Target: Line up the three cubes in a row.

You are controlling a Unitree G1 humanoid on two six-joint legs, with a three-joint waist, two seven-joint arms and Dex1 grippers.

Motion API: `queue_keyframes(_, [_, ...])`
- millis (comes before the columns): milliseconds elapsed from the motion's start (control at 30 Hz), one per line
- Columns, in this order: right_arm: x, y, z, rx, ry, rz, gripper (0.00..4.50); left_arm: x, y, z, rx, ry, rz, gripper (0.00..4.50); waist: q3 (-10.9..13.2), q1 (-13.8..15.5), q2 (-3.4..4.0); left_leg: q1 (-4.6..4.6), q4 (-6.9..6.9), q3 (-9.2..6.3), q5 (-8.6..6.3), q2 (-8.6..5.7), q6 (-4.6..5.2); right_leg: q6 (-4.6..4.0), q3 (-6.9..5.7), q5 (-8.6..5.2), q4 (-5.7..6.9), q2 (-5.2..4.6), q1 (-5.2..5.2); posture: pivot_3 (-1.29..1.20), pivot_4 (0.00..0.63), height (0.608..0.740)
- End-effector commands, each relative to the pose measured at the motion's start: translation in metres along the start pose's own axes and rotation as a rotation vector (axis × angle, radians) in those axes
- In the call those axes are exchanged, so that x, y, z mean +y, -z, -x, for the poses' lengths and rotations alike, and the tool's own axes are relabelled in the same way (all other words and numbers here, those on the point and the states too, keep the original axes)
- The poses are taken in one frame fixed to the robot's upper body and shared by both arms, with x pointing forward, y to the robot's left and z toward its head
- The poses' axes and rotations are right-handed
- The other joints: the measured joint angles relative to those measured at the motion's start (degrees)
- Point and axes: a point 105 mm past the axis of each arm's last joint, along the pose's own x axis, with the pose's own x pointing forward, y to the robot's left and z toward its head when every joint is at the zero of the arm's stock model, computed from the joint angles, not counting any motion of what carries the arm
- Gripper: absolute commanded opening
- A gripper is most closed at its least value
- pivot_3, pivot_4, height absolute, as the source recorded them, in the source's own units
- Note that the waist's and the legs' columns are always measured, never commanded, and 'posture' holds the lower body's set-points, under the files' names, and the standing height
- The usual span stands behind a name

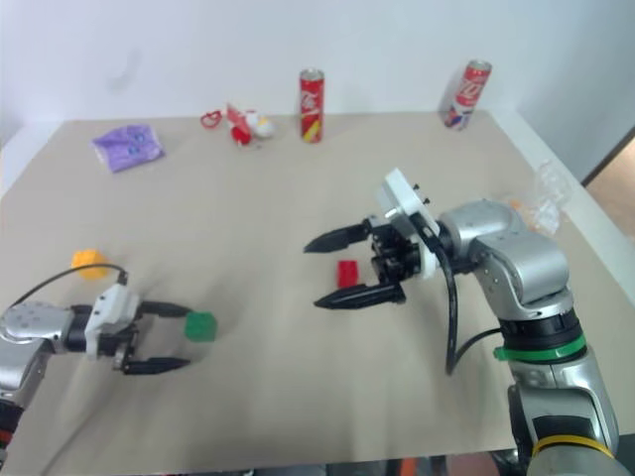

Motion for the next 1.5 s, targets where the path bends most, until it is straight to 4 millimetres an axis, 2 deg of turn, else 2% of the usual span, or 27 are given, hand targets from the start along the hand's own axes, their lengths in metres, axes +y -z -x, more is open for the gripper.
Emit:
queue_keyframes(33, [0.004, -0.012, 0.001, -0.008, -0.001, 0.062, 4.09, 0.002, -0.010, -0.009, -0.015, 0.021, -0.036, 4.50, 0.0, 0.0, 0.00, 0.00, 0.02, 0.00, 0.00, -0.01, 0.00, 0.02, 0.01, 0.01, 0.00, 0.00, 0.00, 0.00, 0.150, 0.740])
queue_keyframes(333, [0.002, -0.011, 0.003, -0.006, 0.010, 0.064, 4.09, 0.006, -0.006, -0.007, 0.018, 0.037, -0.038, 4.50, 0.0, 0.0, 0.00, 0.00, 0.02, -0.01, 0.00, 0.06, 0.00, 0.03, 0.01, 0.02, 0.01, 0.07, -0.02, 0.00, 0.150, 0.740])
queue_keyframes(367, [0.002, -0.011, 0.003, -0.005, 0.011, 0.065, 4.13, 0.006, -0.005, -0.007, 0.022, 0.039, -0.036, 3.96, 0.0, 0.0, 0.00, 0.00, 0.02, -0.01, 0.00, 0.06, 0.00, 0.02, 0.01, 0.02, 0.01, 0.07, -0.02, 0.00, 0.150, 0.740])
queue_keyframes(533, [0.001, -0.010, 0.002, -0.004, 0.015, 0.070, 4.13, 0.005, 0.001, -0.007, 0.052, 0.060, -0.038, 2.42, 0.0, -0.1, 0.00, 0.00, 0.02, 0.00, 0.00, 0.05, 0.00, 0.02, 0.02, 0.02, 0.01, 0.07, -0.02, 0.00, 0.150, 0.740])
queue_keyframes(633, [0.000, -0.011, 0.002, -0.003, 0.016, 0.073, 4.13, 0.006, 0.001, -0.007, 0.053, 0.063, -0.038, 1.33, 0.0, -0.3, 0.00, 0.00, -0.01, 0.01, 0.00, 0.05, 0.00, 0.01, 0.02, 0.01, 0.00, 0.07, -0.02, 0.00, 0.150, 0.740])
queue_keyframes(800, [-0.001, -0.011, 0.003, 0.000, 0.018, 0.077, 4.13, 0.005, 0.000, -0.008, 0.062, 0.088, -0.049, 1.32, 0.0, -0.3, 0.00, 0.01, -0.01, 0.00, 0.00, 0.05, 0.00, 0.01, 0.02, 0.01, 0.01, 0.07, -0.02, 0.00, 0.150, 0.740])
queue_keyframes(967, [-0.001, -0.011, 0.003, 0.000, 0.018, 0.077, 4.13, 0.010, -0.005, -0.020, 0.059, 0.119, -0.088, 1.32, 0.0, -0.3, 0.00, 0.01, 0.00, 0.01, 0.00, 0.03, 0.00, 0.02, 0.03, 0.01, 0.01, 0.06, 0.00, 0.00, 0.150, 0.740])
queue_keyframes(1100, [0.000, -0.011, 0.006, 0.005, 0.032, 0.074, 4.13, 0.024, -0.025, -0.046, 0.028, 0.167, -0.154, 1.32, 0.0, 1.1, 0.02, 0.00, 0.07, -0.05, 0.02, -0.07, 0.03, 0.10, 0.02, 0.06, 0.00, 0.01, 0.06, 0.00, 0.150, 0.740])
queue_keyframes(1233, [0.002, -0.010, 0.010, 0.008, 0.052, 0.070, 4.13, 0.040, -0.044, -0.068, 0.006, 0.194, -0.209, 1.32, 0.0, 1.1, 0.00, -0.22, 0.39, -0.10, 0.02, -0.11, 0.03, 0.27, 0.02, 0.16, -0.04, 0.01, 0.07, 0.00, 0.150, 0.740])
queue_keyframes(1400, [0.005, -0.004, 0.016, 0.025, 0.091, 0.061, 4.13, 0.059, -0.060, -0.086, 0.009, 0.215, -0.257, 1.32, 0.0, 0.9, 0.00, -0.27, 0.49, -0.11, 0.02, -0.08, 0.04, 0.28, 0.03, 0.21, -0.03, 0.05, 0.05, 0.00, 0.150, 0.740])
queue_keyframes(1500, [0.007, 0.007, 0.024, 0.065, 0.130, 0.048, 4.13, 0.070, -0.068, -0.095, 0.012, 0.210, -0.272, 1.32, 0.0, 0.9, 0.00, -0.26, 0.48, -0.11, 0.01, -0.06, 0.05, 0.27, 0.07, 0.22, -0.03, 0.11, 0.03, 0.00, 0.150, 0.740])
